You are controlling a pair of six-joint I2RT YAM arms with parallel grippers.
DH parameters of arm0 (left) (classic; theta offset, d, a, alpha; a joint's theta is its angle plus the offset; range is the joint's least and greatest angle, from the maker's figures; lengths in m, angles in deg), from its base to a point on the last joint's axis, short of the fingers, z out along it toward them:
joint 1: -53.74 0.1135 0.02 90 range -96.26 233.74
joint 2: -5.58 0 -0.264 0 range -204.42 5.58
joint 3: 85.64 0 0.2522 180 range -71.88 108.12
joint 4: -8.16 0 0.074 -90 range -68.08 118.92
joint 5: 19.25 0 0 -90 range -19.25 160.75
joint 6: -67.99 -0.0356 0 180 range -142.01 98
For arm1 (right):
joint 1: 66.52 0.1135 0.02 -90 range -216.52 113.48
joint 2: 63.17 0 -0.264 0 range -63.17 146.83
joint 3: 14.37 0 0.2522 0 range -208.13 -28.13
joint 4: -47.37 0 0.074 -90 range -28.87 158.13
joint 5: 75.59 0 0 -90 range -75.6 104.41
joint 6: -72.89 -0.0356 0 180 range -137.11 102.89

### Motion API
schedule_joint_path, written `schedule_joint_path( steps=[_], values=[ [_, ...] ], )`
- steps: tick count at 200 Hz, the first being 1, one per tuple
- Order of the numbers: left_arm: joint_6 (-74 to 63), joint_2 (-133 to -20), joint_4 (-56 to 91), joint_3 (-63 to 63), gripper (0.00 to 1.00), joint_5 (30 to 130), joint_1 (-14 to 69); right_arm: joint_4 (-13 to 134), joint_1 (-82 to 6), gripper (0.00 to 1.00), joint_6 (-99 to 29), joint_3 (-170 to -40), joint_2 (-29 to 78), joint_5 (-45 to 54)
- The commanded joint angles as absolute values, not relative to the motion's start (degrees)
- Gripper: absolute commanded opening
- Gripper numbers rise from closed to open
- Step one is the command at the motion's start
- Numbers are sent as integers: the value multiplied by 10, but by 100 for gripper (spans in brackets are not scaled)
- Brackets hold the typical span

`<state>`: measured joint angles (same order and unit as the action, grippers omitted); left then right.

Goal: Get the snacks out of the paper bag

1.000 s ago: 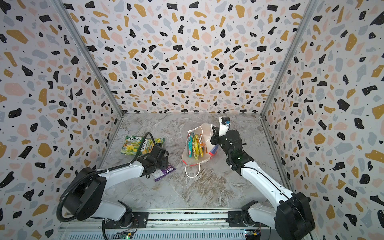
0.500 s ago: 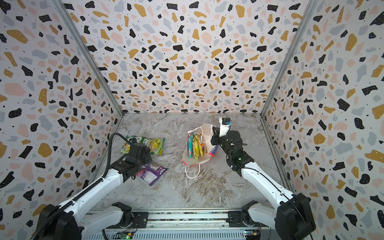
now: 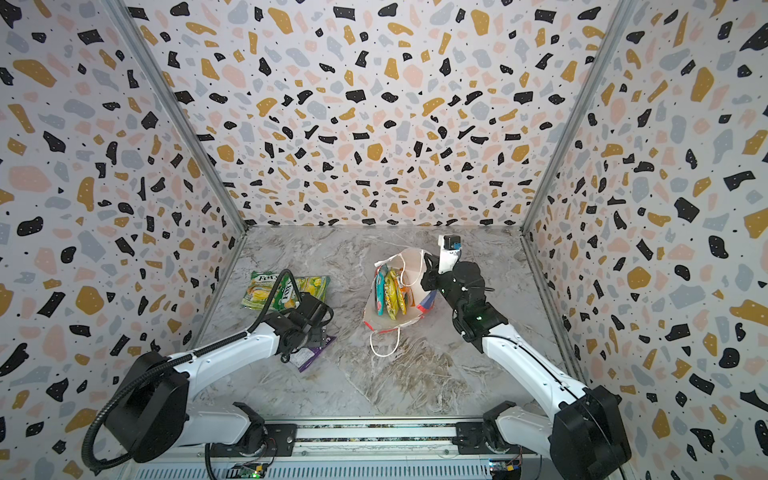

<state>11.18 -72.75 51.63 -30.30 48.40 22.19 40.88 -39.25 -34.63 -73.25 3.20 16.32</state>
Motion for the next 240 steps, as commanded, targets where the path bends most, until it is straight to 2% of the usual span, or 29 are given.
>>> schedule_joint_path(
  steps=[1, 35, 80, 118, 141, 153, 181, 216, 240],
  values=[
    [92, -751, 495, -307, 82, 476, 249, 400, -398, 0, -345, -731, 29, 176],
    [82, -781, 459, -318, 78, 480, 304, 401, -398, 0, -342, -731, 23, 178],
    [32, -795, 461, -286, 74, 412, 338, 401, -398, 0, -342, -729, 19, 181],
    [60, -660, 495, -269, 75, 465, 327, 402, -398, 0, -342, -731, 22, 177],
    [120, -601, 511, -276, 79, 480, 271, 403, -399, 0, -342, -731, 21, 179],
    [140, -615, 520, -278, 85, 505, 246, 403, -400, 0, -341, -730, 20, 180],
    [158, -685, 494, -295, 87, 520, 194, 402, -400, 0, -340, -726, 16, 185],
    [156, -739, 452, -323, 89, 506, 189, 402, -400, 0, -339, -730, 22, 184],
    [138, -760, 454, -346, 85, 495, 211, 400, -400, 0, -339, -727, 20, 185]
  ],
)
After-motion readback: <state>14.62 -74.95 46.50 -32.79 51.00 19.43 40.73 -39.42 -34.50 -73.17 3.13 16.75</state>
